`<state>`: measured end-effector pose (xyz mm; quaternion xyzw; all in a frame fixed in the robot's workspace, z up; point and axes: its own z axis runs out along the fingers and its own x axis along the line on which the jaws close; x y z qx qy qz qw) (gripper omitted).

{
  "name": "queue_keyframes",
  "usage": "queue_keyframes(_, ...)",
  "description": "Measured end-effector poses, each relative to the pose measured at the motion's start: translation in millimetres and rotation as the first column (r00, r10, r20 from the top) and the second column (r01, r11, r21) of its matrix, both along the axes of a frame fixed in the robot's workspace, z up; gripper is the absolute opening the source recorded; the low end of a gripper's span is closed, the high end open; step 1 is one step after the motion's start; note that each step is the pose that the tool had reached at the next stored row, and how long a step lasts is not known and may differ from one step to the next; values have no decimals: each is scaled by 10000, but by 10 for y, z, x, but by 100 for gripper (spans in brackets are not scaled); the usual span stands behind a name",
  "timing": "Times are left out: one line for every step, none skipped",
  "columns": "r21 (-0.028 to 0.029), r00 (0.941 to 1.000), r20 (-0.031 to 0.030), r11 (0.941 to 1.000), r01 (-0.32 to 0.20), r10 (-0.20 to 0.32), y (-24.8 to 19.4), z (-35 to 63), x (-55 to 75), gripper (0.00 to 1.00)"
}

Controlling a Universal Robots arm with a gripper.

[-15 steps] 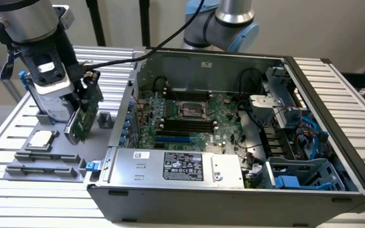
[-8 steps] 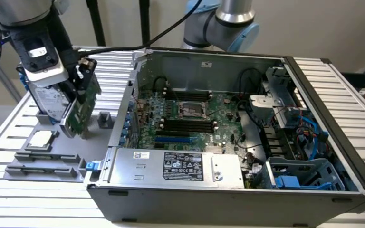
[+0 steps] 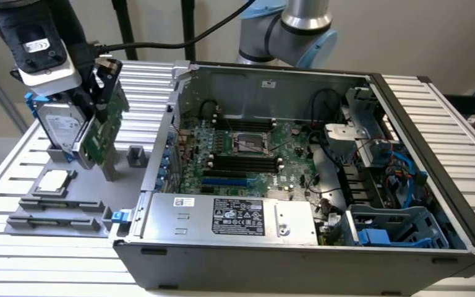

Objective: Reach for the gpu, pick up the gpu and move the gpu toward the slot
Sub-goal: 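Pick up the gpu and move the gpu toward the slot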

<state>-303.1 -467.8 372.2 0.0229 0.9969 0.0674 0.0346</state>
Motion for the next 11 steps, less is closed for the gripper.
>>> queue_keyframes(40,10000,1,10000,-3,3,-7,29,7,26)
queue_keyframes(78,10000,-2,10000,-4,4,-16,55,17,26)
queue_keyframes(113,10000,-2,9999,-3,3,-26,82,31,26)
queue_keyframes(146,10000,-3,9999,-2,3,-37,111,49,26)
queue_keyframes(180,10000,-2,9998,-2,2,-50,138,71,26)
queue_keyframes(216,10000,-2,9998,-3,4,-63,163,93,26)
queue_keyframes(251,10000,-1,9997,-3,3,-74,190,118,26)
queue_keyframes(277,10000,-2,9996,-4,4,-84,220,143,26)
queue_keyframes(306,10000,-2,9995,-4,4,-96,253,173,26)
queue_keyframes(331,10000,-2,9995,-2,2,-107,285,201,26)
queue_keyframes(356,10000,-4,9994,-3,3,-118,317,230,26)
